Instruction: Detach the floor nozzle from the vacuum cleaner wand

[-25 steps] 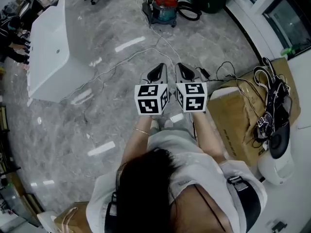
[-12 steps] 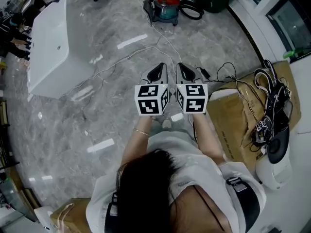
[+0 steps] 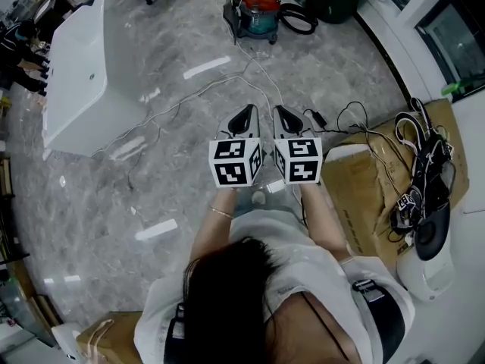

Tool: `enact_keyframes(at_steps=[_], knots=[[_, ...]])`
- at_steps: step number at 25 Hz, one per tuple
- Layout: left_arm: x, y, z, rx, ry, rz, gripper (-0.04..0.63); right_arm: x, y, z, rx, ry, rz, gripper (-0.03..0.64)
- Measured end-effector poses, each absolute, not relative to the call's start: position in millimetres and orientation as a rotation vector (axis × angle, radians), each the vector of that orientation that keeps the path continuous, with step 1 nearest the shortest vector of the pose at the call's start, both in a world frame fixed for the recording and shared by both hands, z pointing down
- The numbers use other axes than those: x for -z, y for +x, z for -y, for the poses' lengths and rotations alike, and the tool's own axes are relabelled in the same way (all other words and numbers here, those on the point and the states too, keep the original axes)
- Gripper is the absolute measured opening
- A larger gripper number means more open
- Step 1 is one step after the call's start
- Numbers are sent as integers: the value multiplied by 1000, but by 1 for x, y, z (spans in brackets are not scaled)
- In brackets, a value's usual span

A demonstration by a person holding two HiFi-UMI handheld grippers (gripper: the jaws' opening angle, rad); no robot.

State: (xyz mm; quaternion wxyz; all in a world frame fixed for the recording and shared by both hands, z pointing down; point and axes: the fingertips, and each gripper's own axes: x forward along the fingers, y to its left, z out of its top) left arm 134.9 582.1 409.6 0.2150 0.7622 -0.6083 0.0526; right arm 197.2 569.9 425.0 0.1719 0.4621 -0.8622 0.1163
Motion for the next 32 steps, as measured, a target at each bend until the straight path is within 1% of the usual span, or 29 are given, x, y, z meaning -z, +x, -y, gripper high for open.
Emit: enact_keyframes(at_steps=[5,13,22,32], knots=[[-416,130,-574,-160,2114,1681,2,-428,195,-561,-342,1333,2447,13],[-417,115,-544,-155,2124,1667,2,-432,172,-530,-366,1269,2469,14],[-414,80,-480,-105,2142,1652,2,-436,143,-470,-368,1254,2450,12],[-419,33,-397,-153,2160,1610,2,-439,97,-389,-398,1309,2411,14]])
